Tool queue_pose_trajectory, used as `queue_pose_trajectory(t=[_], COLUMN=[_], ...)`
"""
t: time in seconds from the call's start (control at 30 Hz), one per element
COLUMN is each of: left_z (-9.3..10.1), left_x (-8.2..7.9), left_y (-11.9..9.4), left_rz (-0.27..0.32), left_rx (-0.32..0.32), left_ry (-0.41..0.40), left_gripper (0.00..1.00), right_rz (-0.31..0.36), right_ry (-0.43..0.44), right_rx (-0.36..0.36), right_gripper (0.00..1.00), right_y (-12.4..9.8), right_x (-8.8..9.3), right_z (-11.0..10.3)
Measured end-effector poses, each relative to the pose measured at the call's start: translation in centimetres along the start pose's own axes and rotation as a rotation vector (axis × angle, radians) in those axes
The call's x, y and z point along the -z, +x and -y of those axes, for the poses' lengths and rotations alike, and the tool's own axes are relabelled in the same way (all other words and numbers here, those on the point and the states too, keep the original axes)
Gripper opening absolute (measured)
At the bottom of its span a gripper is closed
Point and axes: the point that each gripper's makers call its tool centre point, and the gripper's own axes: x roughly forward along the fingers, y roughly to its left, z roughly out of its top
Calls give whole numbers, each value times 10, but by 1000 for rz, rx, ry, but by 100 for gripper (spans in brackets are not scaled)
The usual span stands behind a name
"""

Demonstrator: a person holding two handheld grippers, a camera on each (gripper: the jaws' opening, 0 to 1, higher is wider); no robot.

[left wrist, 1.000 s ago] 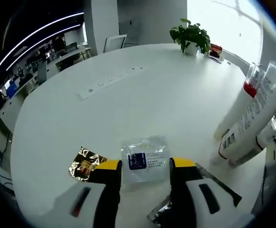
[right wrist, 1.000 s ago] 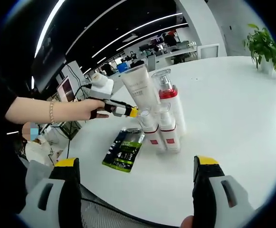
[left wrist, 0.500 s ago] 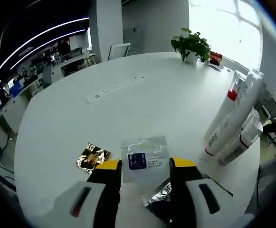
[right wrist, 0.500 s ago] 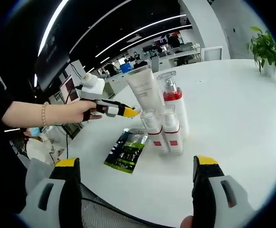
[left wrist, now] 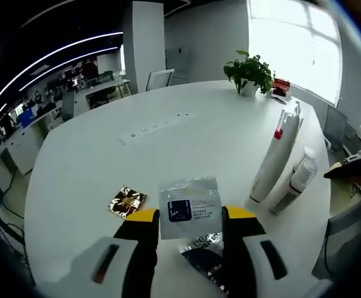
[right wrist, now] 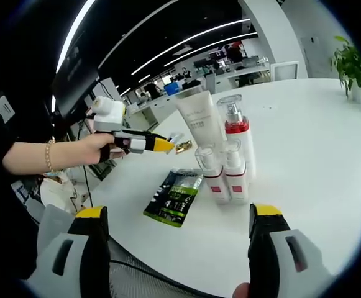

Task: Arrange the skincare products in the storage area until every visible bottle or jar stands upright without overlapping.

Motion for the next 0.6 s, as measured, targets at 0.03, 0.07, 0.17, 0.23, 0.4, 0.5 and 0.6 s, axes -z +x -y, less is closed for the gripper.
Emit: queue_pose_trajectory(t=[0.03,0.07,0.17,0.23,0.4,0.5,0.6], left_z=[1,1,5,7,21,23,25], left_x=[-1,-1,-3,-4,-5,-5,-1], left_y=[-3,-3,-16,-21,-37,-39,-44], left_rz=[5,10,27,36,51,59,64], left_rx=[-1,2,2,3,6,10,11], left_ry=[3,0,-8,-10,-5,-6,-11], left_gripper=[45,45,45,45,45,45,45], right_rz=[0,0,12,19,35,33,28], right_ry=[-3,-3,10,19,41,36,29], right_rx=[-3,-6,-20,-26,-47,-60,-78], right_gripper=[92,92,91,91,91,90,90], right_y=[0,0,-1,-1,-2,0,2], right_x=[0,-1,-4,-6,-9,-9,-10], right_z=[-1,-2,-5,-6,-10,-14,-20])
